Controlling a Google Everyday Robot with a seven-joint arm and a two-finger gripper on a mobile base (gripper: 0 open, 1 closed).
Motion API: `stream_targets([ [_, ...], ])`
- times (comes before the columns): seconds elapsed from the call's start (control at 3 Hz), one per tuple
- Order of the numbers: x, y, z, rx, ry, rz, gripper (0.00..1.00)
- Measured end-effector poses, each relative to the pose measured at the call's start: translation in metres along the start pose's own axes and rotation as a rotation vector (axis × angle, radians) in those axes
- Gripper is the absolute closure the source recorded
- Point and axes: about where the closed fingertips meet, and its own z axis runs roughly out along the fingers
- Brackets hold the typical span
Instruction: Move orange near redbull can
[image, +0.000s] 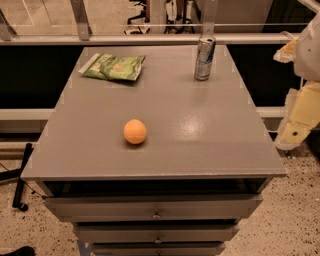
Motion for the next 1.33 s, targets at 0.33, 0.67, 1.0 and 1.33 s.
stream_targets([
  [0.33,0.000,0.000,0.000,0.000,0.000,0.000,0.00],
  [0.67,-0.011,0.005,0.008,-0.013,-0.072,0.031,0.00],
  [1.0,-0.042,0.022,0.028,-0.034,-0.207,0.063,0.00],
  [1.33,-0.085,0.035,0.050,-0.053,-0.350,0.072,0.00],
])
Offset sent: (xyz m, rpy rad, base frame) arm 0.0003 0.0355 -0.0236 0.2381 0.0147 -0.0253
